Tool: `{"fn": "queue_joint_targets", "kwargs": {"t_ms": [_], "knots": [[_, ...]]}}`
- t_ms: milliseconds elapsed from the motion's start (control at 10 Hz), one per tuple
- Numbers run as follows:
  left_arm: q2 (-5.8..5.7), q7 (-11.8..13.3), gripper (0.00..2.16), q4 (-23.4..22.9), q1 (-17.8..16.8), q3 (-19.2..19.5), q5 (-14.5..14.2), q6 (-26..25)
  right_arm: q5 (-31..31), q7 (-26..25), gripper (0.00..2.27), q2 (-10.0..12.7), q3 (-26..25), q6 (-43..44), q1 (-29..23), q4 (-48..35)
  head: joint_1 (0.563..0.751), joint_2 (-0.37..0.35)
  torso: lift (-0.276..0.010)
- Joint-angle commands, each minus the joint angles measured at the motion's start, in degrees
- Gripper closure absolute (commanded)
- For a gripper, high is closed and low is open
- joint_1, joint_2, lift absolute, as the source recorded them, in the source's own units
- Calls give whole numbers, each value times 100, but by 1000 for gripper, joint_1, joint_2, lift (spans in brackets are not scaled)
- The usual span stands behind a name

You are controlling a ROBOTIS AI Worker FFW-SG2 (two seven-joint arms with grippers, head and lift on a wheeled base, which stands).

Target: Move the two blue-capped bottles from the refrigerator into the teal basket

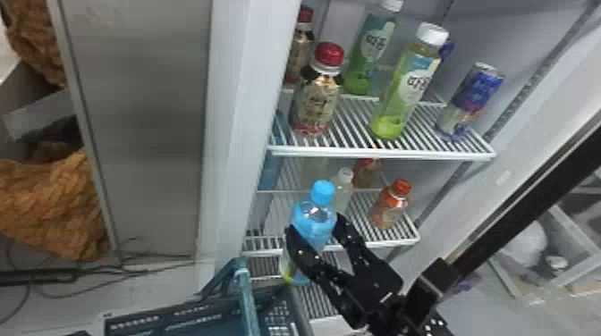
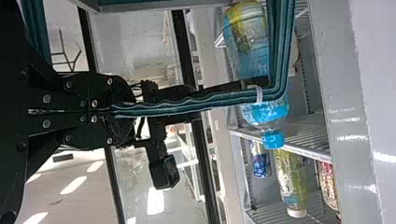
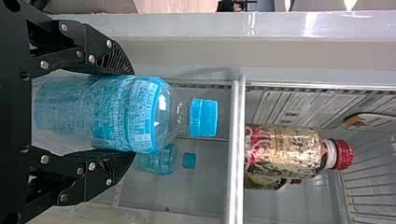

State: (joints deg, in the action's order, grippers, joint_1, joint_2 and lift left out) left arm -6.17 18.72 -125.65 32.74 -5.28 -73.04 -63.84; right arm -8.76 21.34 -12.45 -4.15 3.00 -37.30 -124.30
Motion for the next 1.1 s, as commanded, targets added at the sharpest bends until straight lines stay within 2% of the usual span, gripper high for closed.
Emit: {"fn": "queue_joint_targets", "kwargs": {"t_ms": [0,500,1000], "knots": [[-7,0,1159,0,2,0,0,0,32,28,611,50,-95,-18,-137,-205,695,-350,-164],[-15,0,1159,0,2,-9,-8,0,59,187,611,50,-200,-313,-573,-880,695,-350,-164],[-15,0,1159,0,16,0,-8,0,-416,397,611,-65,-227,-1312,-1037,-1485,695,-350,-164]]}}
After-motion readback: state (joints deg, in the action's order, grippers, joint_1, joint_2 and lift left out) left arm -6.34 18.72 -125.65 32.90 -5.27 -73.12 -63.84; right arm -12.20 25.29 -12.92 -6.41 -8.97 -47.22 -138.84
